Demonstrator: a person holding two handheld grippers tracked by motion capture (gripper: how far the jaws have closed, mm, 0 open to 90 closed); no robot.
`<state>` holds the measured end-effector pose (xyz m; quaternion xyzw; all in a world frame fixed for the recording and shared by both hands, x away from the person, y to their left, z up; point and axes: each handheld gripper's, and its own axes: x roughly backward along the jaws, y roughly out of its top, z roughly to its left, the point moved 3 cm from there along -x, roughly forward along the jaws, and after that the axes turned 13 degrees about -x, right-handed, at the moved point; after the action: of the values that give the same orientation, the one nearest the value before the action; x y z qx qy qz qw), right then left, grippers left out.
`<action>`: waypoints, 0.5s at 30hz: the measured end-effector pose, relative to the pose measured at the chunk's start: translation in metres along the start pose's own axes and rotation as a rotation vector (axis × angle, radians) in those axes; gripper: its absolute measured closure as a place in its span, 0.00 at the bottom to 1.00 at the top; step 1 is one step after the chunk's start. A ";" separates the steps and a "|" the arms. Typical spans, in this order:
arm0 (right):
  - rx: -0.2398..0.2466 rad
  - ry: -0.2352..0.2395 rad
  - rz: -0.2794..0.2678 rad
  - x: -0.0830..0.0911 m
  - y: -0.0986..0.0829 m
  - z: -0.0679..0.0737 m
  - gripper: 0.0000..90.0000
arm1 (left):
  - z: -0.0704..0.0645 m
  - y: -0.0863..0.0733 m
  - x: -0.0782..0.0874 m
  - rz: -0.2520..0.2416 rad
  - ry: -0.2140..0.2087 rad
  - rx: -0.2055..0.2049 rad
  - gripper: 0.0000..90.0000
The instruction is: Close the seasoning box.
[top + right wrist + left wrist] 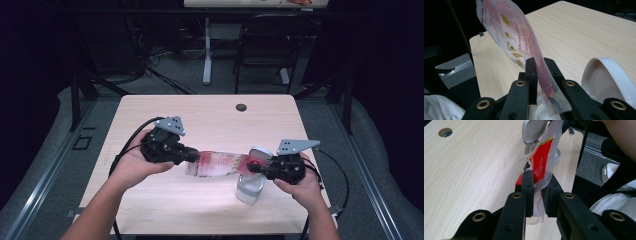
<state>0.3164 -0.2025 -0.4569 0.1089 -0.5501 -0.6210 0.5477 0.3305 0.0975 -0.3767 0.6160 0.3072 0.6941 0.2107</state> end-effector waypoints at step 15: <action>-0.010 0.009 -0.017 -0.003 -0.003 -0.003 0.88 | 0.002 -0.016 -0.003 -0.011 -0.006 0.030 0.90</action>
<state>0.3179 -0.2020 -0.4615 0.1134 -0.5436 -0.6278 0.5454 0.3319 0.1070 -0.3898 0.6193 0.3205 0.6865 0.2061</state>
